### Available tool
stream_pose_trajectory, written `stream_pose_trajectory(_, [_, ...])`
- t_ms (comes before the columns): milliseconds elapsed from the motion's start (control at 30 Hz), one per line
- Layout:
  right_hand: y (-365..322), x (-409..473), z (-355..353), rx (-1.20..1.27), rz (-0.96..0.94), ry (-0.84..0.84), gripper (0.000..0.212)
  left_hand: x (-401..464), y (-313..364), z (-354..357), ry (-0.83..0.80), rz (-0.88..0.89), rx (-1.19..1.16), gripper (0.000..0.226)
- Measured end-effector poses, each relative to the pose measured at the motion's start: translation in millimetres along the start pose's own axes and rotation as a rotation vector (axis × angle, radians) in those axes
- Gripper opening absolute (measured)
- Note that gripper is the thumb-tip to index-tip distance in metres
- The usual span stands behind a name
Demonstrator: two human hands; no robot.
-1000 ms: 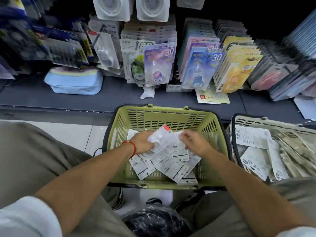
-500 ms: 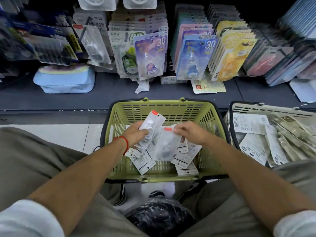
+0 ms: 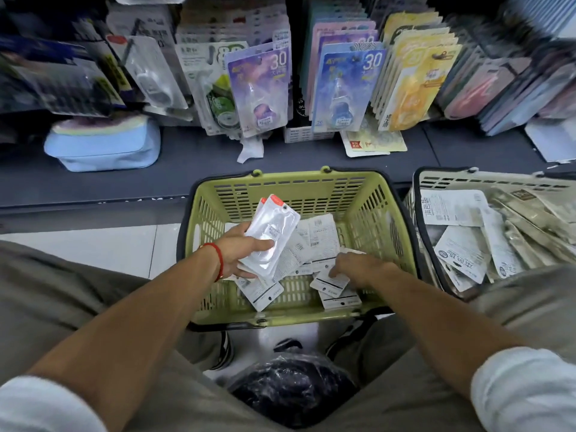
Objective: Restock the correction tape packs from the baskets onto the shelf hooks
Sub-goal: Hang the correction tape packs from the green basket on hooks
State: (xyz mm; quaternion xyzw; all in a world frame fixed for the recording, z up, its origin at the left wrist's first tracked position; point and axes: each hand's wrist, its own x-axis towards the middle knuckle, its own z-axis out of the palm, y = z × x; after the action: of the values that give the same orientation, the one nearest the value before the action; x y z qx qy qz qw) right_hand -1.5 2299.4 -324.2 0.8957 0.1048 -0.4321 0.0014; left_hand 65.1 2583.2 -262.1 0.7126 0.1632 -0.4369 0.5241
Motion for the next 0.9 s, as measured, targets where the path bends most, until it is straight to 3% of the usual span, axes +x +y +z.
stream_pose_trajectory(67, [-9, 4, 5, -0.127, -0.027, 0.053, 0.041, -2, 3, 1, 0.009, -0.010, -0.034, 0.043])
stream_pose_trajectory(133, [-17, 7, -3, -0.062, -0.002, 0.148, 0.026, -3, 6, 3, 0.019, 0.001, -0.074, 0.041])
stream_pose_trajectory(367, [-4, -23, -96, 1.219, 0.104, 0.692, 0.030, -17, 26, 7, 0.197, 0.208, -0.201, 0.048])
stream_pose_trajectory(467, [-15, -36, -133, 1.592, 0.133, 0.780, 0.021, -26, 44, 20, 0.146, 0.259, -0.313, 0.042])
stream_pose_trajectory(600, [-43, -48, -168, 1.637, 0.103, 1.017, 0.021, -45, 86, 43, -0.006, 0.350, -0.533, 0.053])
stream_pose_trajectory(700, [-54, -68, -190, 1.566, 0.061, 1.180, 0.029, -60, 111, 53, 0.040, 0.573, -0.505, 0.041])
stream_pose_trajectory(800, [-47, -97, -224, 1.613, -0.088, 1.122, 0.023, -83, 144, 50, 0.068, 0.714, -0.478, 0.040])
stream_pose_trajectory(900, [-32, -138, -259, 1.594, -0.271, 1.002, 0.038, -108, 185, 35, 0.121, 0.834, -0.408, 0.042])
